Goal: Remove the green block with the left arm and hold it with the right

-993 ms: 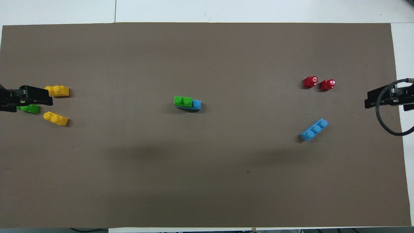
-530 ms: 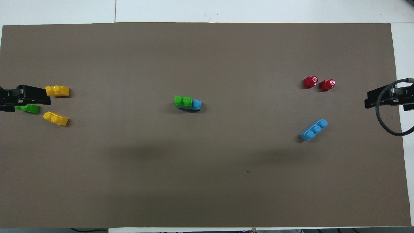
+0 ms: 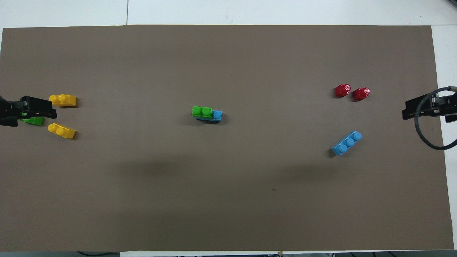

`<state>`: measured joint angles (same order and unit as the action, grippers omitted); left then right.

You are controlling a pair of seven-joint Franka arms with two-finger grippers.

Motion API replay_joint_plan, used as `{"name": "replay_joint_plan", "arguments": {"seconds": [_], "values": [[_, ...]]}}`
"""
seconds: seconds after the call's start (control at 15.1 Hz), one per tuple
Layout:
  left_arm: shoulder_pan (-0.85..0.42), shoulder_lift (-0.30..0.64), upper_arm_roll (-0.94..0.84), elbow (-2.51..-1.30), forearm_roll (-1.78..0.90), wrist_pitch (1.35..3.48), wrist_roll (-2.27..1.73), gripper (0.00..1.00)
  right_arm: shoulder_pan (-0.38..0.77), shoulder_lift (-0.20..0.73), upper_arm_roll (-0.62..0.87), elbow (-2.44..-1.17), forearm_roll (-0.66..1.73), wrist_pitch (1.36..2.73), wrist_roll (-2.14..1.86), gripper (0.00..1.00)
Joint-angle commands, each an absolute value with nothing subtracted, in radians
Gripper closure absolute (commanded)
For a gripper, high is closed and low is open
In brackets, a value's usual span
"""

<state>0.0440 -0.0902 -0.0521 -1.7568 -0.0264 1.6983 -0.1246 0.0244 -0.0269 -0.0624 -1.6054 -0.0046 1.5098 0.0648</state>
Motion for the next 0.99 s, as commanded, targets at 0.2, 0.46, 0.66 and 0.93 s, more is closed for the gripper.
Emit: {"name": "replay_joint_plan", "arguments": {"seconds": [0.2,0.46,0.66,0.93], "values": [[0.028,-0.109,-0.054,-1.782,-0.043,1.718,-0.338,0.00,0.031,-0.018,-0.061,-1.615,-0.002,1.514,0.075,0.00],[-0.008,-0.115,-0.057,-1.796,-0.043,1.720,-0.513,0.00,0.038,0.011,-0.042,-1.612,0.008,1.520,0.162,0.00],[-0.026,-0.121,-0.057,-1.804,-0.043,1.720,-0.583,0.00,0.038,0.038,0.006,-1.612,0.011,1.522,0.265,0.00],[-0.052,-0.138,-0.057,-1.845,-0.043,1.756,-0.757,0.00,0.040,0.063,0.080,-1.612,0.023,1.532,0.528,0.00]]}}
